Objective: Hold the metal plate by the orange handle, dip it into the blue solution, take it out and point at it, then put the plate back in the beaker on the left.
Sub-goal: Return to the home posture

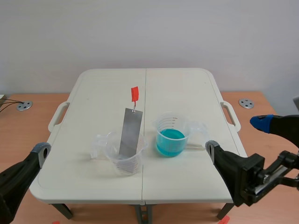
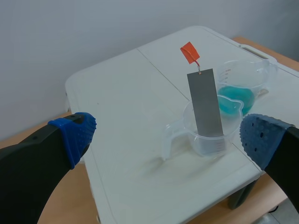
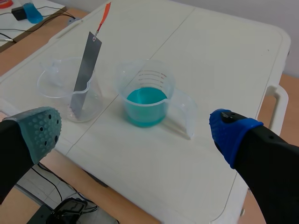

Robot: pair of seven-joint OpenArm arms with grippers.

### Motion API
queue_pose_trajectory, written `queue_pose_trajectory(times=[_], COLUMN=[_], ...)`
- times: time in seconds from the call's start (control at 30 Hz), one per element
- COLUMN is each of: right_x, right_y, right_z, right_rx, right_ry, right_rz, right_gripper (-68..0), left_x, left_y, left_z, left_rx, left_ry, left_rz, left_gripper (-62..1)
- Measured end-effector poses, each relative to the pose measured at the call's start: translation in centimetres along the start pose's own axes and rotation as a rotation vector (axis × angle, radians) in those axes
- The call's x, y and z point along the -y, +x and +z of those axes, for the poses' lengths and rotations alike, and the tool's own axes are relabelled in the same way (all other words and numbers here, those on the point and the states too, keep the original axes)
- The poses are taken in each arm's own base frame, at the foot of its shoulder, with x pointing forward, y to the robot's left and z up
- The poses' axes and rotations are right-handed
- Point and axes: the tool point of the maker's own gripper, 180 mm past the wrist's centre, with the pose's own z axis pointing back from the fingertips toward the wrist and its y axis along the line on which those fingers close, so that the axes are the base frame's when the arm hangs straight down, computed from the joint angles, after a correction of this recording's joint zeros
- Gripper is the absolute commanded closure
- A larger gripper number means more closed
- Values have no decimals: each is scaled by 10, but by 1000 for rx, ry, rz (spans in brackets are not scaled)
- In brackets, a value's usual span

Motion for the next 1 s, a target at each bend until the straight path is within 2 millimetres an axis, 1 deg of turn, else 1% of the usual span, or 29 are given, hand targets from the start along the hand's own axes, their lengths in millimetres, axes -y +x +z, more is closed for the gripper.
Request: queue_pose_trajectory(times=[0.13,0.3,0.47,0.57,1.0], right_x=[2,-2,-10,-12,-12], right_y=[-1,-5,4,7,7], right_z=[6,10,14,14,13], right_rx=[-4,-18,5,12,12], right_ry=[-24,-39,-28,-23,-23], right_rz=[-10,-4,-8,-5,-4], right_gripper=[-664,-663,-663,-663,-663], left_x=[0,-1,-1,-1,-1], left_y=[0,-3,-7,-7,-9], left_z=[0,1,2,2,2], left_rx=[-2,-2,-11,-12,-22], left_ry=[0,3,5,5,5], left_rz=[0,5,9,9,10], left_gripper=[-623,-623,-623,-623,-623])
